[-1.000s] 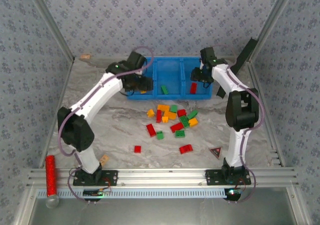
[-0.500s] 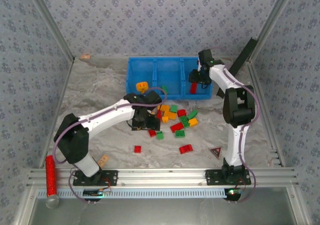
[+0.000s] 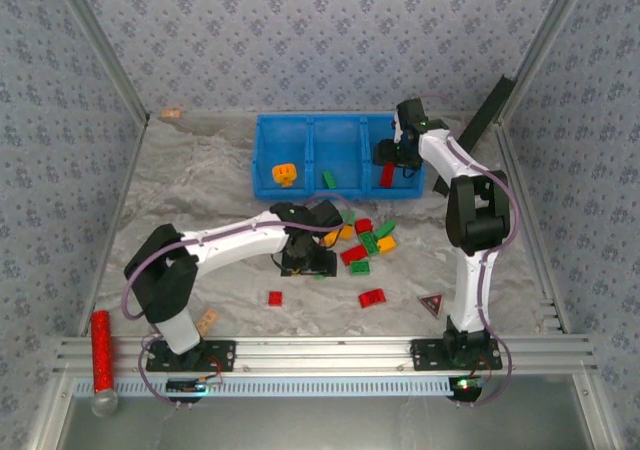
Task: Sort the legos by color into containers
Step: Place the lego in the container, then pick up the lego from the middle-left of the table.
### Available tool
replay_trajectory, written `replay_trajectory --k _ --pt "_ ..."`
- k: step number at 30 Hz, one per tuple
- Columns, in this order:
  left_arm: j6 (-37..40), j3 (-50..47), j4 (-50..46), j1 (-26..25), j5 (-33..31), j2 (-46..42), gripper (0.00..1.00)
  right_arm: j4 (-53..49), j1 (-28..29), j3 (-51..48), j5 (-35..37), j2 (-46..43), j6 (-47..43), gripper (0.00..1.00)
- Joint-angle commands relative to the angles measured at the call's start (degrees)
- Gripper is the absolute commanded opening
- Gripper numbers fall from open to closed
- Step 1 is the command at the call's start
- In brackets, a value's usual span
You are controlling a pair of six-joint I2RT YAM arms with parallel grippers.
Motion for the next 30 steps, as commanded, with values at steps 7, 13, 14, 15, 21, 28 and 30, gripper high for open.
replay_trajectory --k 7,13,14,15,21,28,30 --pt "-0.4 4.0 1.2 -0.4 2.1 6.6 0.78 -0.7 -0.4 -0.4 -2.2 -2.5 -1.4 0.81" --pt "-0.3 5.9 1.2 -0.3 2.3 9.2 0.78 -0.1 -0.6 -2.6 -2.5 -5.2 -1.6 0.81" --pt "-0.4 6.2 1.3 -0.2 2.3 9.5 0.77 -0.1 -0.7 -2.9 -2.5 -5.8 -1.7 0.81" --pt "-0.4 6.3 1.2 -0.2 2.4 10.1 0.78 -0.2 -0.7 -3.5 -2.5 -6.7 -1.7 0.81" --pt "-0.1 7.6 0.7 0.5 2.3 12.3 0.76 1.3 -0.6 -10.2 -3.4 -13.3 -1.1 0.77" --pt "1.7 8.8 -0.2 1.4 2.5 14.8 0.69 1.6 0.5 -16.1 -3.9 -21.6 -1.8 0.75" --pt "2.5 9.0 -0.4 1.6 2.5 15.4 0.67 0.9 0.7 -16.9 -3.9 -23.4 -1.6 0.75"
